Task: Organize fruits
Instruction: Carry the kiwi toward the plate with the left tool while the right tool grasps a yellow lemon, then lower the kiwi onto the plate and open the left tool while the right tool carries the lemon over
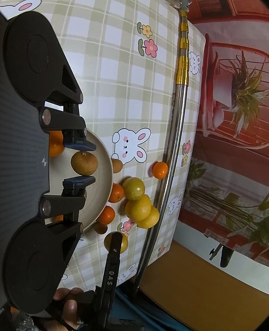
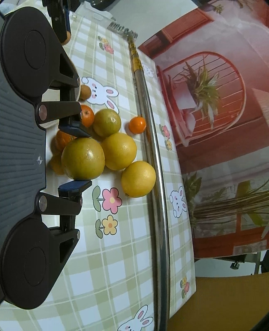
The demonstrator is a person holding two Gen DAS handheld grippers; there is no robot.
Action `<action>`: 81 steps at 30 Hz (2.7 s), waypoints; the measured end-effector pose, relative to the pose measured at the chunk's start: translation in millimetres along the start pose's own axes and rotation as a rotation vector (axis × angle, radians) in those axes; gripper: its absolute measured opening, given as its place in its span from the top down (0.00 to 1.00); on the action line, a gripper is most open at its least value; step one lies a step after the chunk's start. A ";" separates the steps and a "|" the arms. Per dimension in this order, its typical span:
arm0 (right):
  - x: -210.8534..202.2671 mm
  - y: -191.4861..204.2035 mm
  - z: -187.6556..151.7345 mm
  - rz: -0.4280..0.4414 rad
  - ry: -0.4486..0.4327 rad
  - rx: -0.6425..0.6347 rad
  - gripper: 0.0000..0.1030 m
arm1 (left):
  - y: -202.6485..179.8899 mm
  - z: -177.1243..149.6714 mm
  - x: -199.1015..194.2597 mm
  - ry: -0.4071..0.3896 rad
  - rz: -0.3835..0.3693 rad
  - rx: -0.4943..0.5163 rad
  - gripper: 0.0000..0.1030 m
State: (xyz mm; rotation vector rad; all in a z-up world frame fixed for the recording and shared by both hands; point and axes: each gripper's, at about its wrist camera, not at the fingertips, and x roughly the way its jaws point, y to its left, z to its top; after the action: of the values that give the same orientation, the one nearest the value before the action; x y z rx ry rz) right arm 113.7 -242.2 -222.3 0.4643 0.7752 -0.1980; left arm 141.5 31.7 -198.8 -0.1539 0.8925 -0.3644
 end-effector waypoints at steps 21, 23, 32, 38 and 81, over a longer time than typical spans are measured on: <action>-50.8 38.0 -32.3 0.092 0.037 -0.090 0.61 | 3.1 -29.1 -16.5 0.038 0.013 -0.007 0.73; -53.7 42.1 -37.1 0.103 0.055 -0.106 0.61 | 3.7 -31.6 -15.1 0.048 0.006 -0.012 0.73; -54.9 55.0 -51.3 0.125 0.134 -0.176 0.61 | 6.1 -36.5 -11.5 0.078 0.014 -0.004 0.73; -51.6 60.3 -57.8 0.126 0.163 -0.199 0.61 | 7.0 -38.8 -8.1 0.089 0.026 0.007 0.73; -4.8 62.3 -50.4 0.110 0.147 -0.277 0.61 | 3.6 -19.0 36.3 0.050 0.097 0.094 0.73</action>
State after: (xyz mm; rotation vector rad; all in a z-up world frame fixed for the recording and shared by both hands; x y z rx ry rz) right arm 99.8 -163.5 -229.6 0.2597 0.9037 0.0469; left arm 148.3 21.9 -238.2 -0.0147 0.9270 -0.3201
